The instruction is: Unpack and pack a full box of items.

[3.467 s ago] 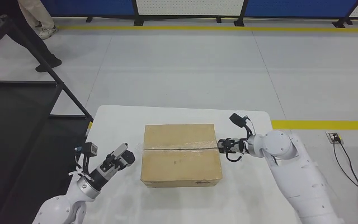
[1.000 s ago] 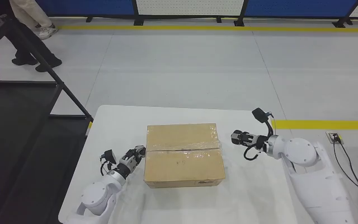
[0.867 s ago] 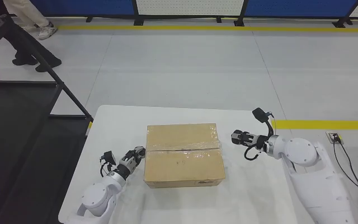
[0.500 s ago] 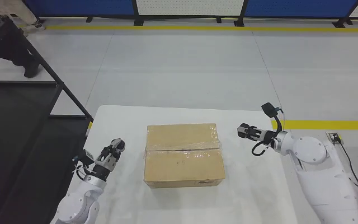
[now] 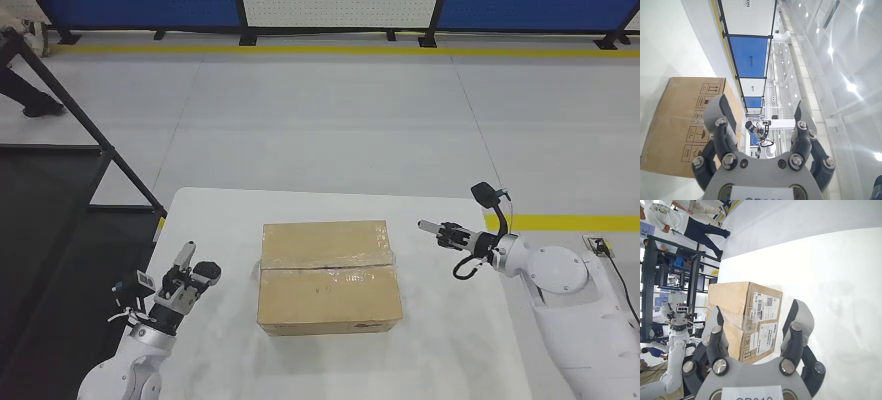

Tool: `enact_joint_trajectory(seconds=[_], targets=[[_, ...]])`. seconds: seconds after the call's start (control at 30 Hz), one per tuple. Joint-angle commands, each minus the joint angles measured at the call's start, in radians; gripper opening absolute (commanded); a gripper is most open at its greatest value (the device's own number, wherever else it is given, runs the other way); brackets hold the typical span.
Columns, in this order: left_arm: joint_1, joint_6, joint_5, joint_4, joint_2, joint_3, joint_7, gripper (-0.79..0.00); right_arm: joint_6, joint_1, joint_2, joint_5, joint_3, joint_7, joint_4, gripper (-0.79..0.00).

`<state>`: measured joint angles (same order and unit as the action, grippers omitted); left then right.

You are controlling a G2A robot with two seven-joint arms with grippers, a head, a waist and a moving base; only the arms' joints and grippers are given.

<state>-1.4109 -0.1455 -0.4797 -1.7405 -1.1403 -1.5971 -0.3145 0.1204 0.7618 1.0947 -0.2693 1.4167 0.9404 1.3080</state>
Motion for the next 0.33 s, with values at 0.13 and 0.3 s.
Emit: enact_joint_trajectory(seconds=[0.13,0.3], targets=[[0.0,0.0,0.0,0.0,0.0,0.0,0.0,-0.001,0.0,0.0,0.0,0.0,0.0,0.0,0.0,-0.001],[0.0,0.0,0.0,0.0,0.0,0.0,0.0,-0.001,0.0,0.0,0.0,0.0,0.0,0.0,0.0,0.0]])
